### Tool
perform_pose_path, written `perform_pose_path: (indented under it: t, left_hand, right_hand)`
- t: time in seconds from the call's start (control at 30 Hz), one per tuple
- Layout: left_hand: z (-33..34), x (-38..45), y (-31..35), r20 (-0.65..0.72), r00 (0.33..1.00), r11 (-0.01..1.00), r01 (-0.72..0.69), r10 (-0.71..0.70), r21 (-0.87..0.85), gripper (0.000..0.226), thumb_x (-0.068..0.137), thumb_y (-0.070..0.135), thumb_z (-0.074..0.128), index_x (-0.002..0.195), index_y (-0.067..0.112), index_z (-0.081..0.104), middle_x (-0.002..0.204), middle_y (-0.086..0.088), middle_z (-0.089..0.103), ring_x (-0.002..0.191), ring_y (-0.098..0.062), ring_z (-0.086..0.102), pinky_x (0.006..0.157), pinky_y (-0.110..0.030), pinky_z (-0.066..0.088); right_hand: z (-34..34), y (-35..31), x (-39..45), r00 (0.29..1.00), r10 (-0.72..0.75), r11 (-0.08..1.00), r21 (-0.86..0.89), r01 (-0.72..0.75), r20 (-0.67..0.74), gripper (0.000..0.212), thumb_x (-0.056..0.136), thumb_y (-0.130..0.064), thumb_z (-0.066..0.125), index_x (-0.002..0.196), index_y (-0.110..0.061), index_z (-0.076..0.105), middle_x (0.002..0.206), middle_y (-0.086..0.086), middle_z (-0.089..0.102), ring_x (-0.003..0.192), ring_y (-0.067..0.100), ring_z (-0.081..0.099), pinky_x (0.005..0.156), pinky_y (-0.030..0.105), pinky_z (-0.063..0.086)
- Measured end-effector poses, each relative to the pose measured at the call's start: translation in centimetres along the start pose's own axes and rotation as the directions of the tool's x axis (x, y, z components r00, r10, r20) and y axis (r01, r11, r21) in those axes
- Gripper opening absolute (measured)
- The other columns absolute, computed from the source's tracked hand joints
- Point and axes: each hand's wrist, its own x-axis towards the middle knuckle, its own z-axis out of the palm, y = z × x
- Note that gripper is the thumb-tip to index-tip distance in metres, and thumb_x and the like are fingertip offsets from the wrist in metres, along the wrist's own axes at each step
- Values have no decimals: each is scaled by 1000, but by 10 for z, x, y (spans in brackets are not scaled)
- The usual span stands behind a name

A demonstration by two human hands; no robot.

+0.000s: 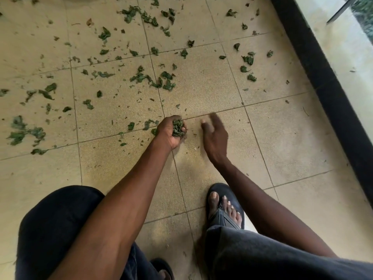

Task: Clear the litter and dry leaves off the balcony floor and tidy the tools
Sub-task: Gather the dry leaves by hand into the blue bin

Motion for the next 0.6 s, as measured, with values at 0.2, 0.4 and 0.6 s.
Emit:
perform_pose_path:
  t: [0.2, 0.4, 0.6]
  left_hand:
    - [-7, -8, 9, -19, 998, 997, -67, 66, -37, 11, 88, 4, 59, 81, 8, 52, 63, -8, 52, 50, -17, 51, 40, -19, 38]
    - [-26, -16, 32, -72, 986, 982, -158, 152, -103, 15, 86, 7, 60, 75, 11, 50, 60, -8, 51, 44, -17, 48, 42, -22, 36]
    - [-50, -27, 53, -201, 955, 945, -259, 219, -201, 14, 86, 5, 61, 76, 10, 54, 60, -8, 53, 46, -18, 49, 39, -18, 38]
  right_hand:
    - [22, 54, -9, 964, 252, 897, -354, -265, -84, 79, 99, -59, 10, 153, -4, -13, 161, 13, -17, 148, 26, -19, 120, 42, -11]
    - [76, 1, 1, 881, -214, 851, -362, 380, 421, 70, 103, -52, 12, 154, -9, -10, 161, 9, -18, 148, 21, -20, 122, 41, -7]
    - [75, 16, -45, 974, 226, 921, -322, -217, -11, 78, 100, -57, 12, 152, -7, -18, 159, 10, -25, 147, 25, -23, 119, 42, -13]
